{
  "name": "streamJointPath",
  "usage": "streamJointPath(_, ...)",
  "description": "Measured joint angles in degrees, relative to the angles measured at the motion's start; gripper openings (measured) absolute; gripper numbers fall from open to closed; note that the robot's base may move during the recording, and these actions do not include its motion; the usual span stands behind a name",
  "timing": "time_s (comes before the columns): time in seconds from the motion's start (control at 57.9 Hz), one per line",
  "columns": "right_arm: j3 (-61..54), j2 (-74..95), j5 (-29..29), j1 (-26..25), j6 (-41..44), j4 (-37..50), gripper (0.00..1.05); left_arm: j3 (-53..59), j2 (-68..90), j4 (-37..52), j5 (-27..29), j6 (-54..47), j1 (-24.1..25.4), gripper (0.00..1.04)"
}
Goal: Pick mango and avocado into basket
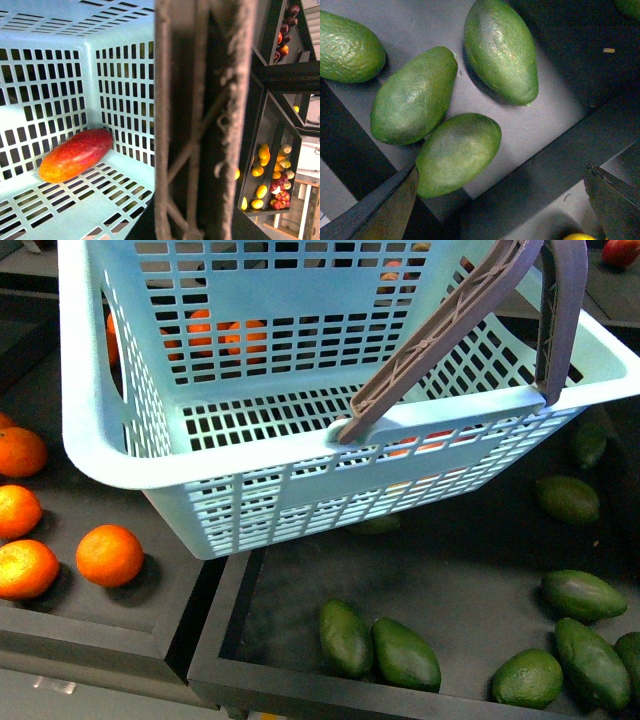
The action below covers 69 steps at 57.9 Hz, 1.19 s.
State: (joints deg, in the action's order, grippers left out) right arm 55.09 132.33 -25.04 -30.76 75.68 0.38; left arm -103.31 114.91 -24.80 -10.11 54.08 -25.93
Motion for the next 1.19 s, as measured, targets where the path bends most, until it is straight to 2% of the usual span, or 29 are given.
streamJointPath(0.657, 10.84, 12.48, 1.44, 6.93, -9.18, 2.01, 0.97, 0.0, 0.0, 0.0, -0.11, 0.0, 0.0, 0.05)
streamJointPath(1.192, 14.1, 16.35, 2.93, 10.36, -13.7, 3.3, 0.97, 0.0, 0.0, 0.0, -0.11, 0.0, 0.0, 0.05)
